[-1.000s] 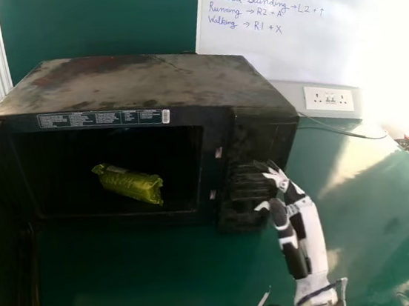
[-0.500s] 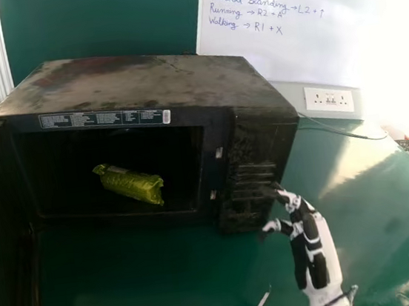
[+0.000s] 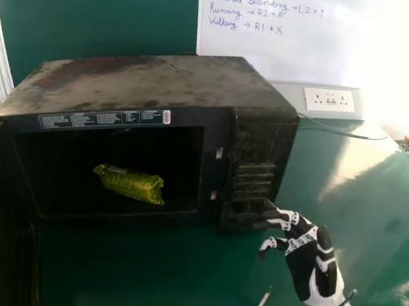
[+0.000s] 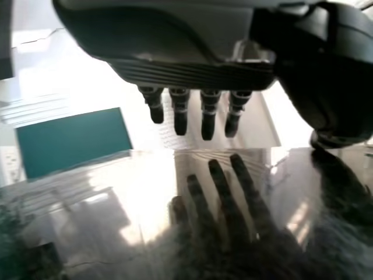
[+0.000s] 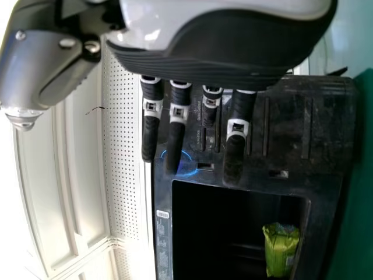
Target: Put biscuit inside oven
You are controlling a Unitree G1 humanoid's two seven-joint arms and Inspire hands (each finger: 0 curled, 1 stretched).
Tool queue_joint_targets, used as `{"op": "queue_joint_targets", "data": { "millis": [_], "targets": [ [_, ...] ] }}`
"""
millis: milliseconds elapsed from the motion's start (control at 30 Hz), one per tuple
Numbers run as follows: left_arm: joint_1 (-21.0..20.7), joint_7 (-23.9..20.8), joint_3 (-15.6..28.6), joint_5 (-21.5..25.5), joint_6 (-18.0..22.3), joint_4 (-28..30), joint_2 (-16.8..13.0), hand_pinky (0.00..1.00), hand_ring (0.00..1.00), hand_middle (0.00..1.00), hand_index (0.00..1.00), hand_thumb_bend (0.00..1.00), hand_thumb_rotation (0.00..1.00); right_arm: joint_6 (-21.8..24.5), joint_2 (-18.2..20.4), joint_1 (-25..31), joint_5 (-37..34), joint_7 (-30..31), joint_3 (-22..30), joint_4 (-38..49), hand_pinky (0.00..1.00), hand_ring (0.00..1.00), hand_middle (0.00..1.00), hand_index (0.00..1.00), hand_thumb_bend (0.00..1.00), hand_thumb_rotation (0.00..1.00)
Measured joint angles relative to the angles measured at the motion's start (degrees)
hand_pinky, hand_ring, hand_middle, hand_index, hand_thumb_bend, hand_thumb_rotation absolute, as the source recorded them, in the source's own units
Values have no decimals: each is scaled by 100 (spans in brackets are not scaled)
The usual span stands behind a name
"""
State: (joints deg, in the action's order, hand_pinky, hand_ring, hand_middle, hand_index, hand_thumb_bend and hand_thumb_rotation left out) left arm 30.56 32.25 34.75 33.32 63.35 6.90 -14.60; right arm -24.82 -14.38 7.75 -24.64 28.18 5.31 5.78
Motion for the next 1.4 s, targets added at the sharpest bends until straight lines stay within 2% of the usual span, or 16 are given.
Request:
{"op": "queue_joint_targets", "data": {
  "millis": [200,367,700,900,1067,1133,1233,1300,1400],
  "targets": [
    [-14,-3,-85,35,262,-89,-153,100,100,100,100,98,100,69,67,-67,-208,190,167,-188,30,38,53,64,100,58],
    [58,-205,-84,-178,286,3,-152,100,100,100,100,100,100,77,127,-153,-214,235,278,-314,31,41,55,65,100,55],
    [213,-757,150,-848,358,183,-150,100,100,100,99,100,100,347,121,-308,-809,797,645,-687,40,57,66,73,100,66],
    [245,-910,266,-1025,412,154,-238,100,100,100,98,100,100,500,80,-533,-1068,1154,859,-941,41,56,70,76,100,65],
    [271,-991,250,-1051,480,107,-371,100,100,100,98,100,100,547,64,-692,-1069,1213,1032,-1133,43,59,73,77,100,63],
    [284,-1004,265,-1094,480,105,-422,100,100,100,97,100,100,547,59,-705,-1065,1213,1076,-1153,44,59,73,78,100,65],
    [601,-731,322,-1796,590,218,-758,100,100,100,97,100,100,567,45,-741,-1062,1207,1152,-1185,47,62,76,80,100,65],
    [860,-523,286,-2200,474,372,-896,100,100,100,97,100,100,606,46,-802,-1061,1203,1169,-1191,47,62,77,80,100,62],
    [1037,-512,254,-2247,218,635,-971,100,100,100,98,100,100,647,45,-833,-1056,1204,1236,-1251,46,62,76,79,100,59]
  ]
}}
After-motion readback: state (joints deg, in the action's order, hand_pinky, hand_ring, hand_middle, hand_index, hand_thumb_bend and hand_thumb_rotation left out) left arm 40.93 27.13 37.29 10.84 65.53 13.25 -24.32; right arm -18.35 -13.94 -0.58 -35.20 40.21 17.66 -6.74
